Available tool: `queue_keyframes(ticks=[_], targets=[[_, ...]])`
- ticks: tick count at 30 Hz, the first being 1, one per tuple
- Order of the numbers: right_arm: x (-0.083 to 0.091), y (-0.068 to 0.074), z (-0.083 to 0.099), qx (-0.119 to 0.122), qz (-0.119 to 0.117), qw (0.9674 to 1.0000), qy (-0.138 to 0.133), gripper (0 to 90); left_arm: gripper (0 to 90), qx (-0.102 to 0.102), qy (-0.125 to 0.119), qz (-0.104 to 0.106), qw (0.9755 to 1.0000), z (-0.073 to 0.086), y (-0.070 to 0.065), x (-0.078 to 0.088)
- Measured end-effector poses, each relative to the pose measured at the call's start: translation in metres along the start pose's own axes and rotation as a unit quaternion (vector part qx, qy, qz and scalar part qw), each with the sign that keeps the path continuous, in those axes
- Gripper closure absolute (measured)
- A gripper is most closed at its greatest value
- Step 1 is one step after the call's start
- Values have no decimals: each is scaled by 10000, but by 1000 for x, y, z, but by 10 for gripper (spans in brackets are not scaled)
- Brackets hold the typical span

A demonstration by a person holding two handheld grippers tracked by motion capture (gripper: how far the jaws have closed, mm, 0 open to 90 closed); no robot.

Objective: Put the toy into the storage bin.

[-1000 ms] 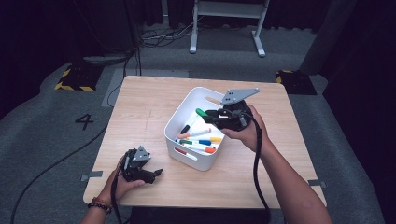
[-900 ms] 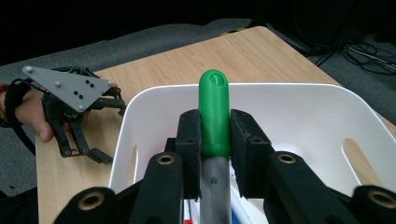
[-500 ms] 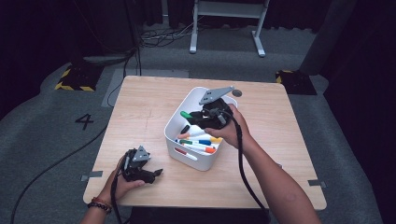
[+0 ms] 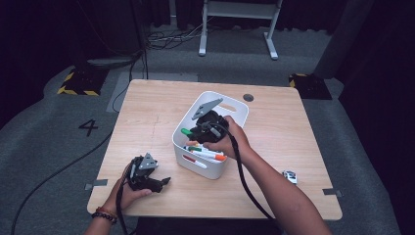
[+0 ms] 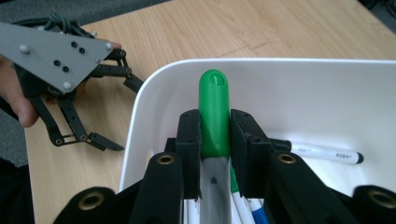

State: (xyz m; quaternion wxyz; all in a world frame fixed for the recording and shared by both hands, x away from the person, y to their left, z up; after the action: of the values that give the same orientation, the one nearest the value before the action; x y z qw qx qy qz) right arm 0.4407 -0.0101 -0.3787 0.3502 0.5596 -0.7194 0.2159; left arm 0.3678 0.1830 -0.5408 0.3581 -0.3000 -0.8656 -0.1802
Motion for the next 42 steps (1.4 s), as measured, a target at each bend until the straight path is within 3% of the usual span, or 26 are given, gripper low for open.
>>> queue_keyframes(ticks=[7, 14, 18, 21, 26, 28, 30, 35, 42], targets=[[-18, 5, 9, -50, -68, 9991, 422, 745, 158, 1, 4, -6, 10000, 0, 0, 0], [-25, 10, 12, 132, -25, 9987, 488, 745, 158, -11, -6, -14, 10000, 0, 0, 0], [-28, 12, 13, 164, 23, 9977, 663, 744, 158, 1, -2, 1, 10000, 0, 0, 0], [-28, 13, 14, 68, -95, 9964, 845, 743, 158, -1, 6, -7, 10000, 0, 0, 0], [-29, 13, 16, 199, -207, 9949, 968, 743, 158, 0, 6, -3, 10000, 0, 0, 0], [-28, 16, 17, -1, -256, 9944, 1028, 742, 158, -1, 5, -4, 10000, 0, 0, 0], [-30, 13, 17, 192, -292, 9945, 985, 741, 158, 0, 5, -4, 10000, 0, 0, 0], [-27, 13, 19, 104, -306, 9945, 999, 733, 158, -1, 6, -4, 10000, 0, 0, 0], [-24, 9, 22, 81, -251, 9948, 985, 645, 158, 14, -1, -1, 10000, 0, 0, 0]])
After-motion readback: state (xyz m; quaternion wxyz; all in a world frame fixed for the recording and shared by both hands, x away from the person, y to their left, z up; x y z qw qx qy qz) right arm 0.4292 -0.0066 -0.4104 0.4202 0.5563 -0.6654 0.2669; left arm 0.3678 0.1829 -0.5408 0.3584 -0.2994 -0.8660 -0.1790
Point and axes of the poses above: each handheld gripper's, and its own axes: x roughly backward along the jaws, z roughly out of its underside, y roughly to its left, the point moved 5 cm from there along -x, roughly forward along the jaws, and after that the axes turned 10 degrees about -z, right-handed, at the moved point
